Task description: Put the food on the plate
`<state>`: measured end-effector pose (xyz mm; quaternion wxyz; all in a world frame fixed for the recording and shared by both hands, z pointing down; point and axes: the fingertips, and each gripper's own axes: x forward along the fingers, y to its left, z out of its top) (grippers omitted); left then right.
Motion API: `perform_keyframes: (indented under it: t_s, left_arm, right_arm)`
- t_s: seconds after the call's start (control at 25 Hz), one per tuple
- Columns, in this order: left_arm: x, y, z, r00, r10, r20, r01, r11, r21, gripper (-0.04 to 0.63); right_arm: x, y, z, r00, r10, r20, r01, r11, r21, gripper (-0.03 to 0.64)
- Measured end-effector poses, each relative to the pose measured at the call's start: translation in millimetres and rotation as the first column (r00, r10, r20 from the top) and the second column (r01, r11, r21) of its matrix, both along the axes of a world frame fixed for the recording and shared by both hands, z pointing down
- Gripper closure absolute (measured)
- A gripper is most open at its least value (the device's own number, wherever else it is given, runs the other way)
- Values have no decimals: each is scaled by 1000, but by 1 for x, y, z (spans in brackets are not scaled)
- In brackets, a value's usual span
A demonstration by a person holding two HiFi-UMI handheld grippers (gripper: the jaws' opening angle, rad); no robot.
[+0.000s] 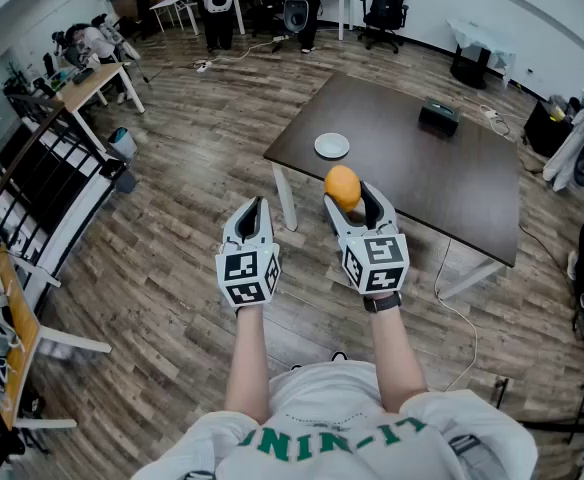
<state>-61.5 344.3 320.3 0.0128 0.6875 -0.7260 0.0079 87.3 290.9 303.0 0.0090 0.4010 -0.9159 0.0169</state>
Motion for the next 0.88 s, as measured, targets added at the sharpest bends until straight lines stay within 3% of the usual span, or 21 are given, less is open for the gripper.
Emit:
perform_keyframes:
  t_s: [0.52, 0.88]
  left_arm:
    - [43, -33, 1, 1000, -27, 13, 27, 1000, -11, 581]
    - [75, -57, 28, 1000, -9, 9, 9, 999, -52, 581]
  right_arm:
    - [35, -32, 4, 997, -56, 50, 57, 998, -21, 321]
    - [54, -54, 26, 991, -92, 99, 98, 994, -54, 321]
